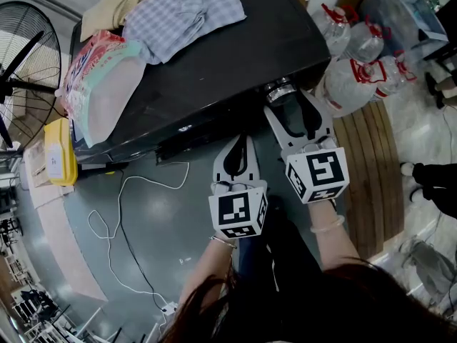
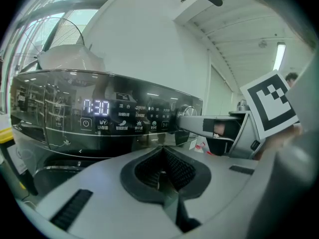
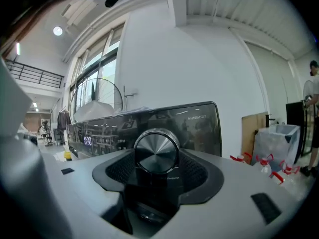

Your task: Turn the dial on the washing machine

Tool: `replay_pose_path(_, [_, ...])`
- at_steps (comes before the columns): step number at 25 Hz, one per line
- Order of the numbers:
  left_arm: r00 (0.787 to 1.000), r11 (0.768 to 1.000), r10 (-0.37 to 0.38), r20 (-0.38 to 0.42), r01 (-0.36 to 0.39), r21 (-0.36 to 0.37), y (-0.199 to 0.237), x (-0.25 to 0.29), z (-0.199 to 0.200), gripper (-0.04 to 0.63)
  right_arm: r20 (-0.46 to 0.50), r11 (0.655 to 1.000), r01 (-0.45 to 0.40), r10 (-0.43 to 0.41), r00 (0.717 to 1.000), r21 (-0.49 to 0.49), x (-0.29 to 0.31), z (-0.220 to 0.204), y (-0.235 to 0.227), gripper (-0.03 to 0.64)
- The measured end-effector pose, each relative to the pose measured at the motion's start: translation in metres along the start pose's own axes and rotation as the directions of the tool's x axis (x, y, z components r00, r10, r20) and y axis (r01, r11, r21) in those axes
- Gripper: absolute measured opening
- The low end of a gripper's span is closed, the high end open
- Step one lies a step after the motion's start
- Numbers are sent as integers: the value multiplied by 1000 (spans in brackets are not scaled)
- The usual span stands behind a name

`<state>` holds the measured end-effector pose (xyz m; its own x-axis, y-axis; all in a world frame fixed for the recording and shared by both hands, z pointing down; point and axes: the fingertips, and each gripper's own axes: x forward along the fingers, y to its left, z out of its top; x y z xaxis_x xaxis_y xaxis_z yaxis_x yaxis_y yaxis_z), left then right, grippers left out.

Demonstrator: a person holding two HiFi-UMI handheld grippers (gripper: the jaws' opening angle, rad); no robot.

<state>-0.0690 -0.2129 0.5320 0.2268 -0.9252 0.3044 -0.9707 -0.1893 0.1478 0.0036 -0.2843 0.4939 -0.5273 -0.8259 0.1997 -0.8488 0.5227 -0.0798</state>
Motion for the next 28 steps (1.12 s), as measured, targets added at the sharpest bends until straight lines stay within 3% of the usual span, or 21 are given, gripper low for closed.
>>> replay_pose_path(6, [1000,1000,-3,-3,3,-9,-2,3,0,17,25,983,-16,11,1000,182,0,0,-2,293])
replay_pose_path(13, [1000,1000,-5,-2,5,-9,-2,5,0,17,37,986,-31,26,999,162,1,1,-1,295])
replay_pose_path(15, [1000,1000,-8,-3,8,-10,-3,6,-1,17,23,992,-36,34,999,118,1,-1,0,295])
replay_pose_path(19, [1000,1000,-12,-7,12,-10,-5,6,-3,17,-30,998,-25,23,999,-61,1,-4,1,310])
replay_pose_path(23, [1000,1000,-13,-14,13,-12,-5,5,-5,17,-53,979,-16,5,999,-204,2,1,2,313])
replay_pose_path(28, [1000,1000,-11,-18,10,-14,-3,7,-7,17,-60,953,-3,-16,998,-303,2,0,5,298])
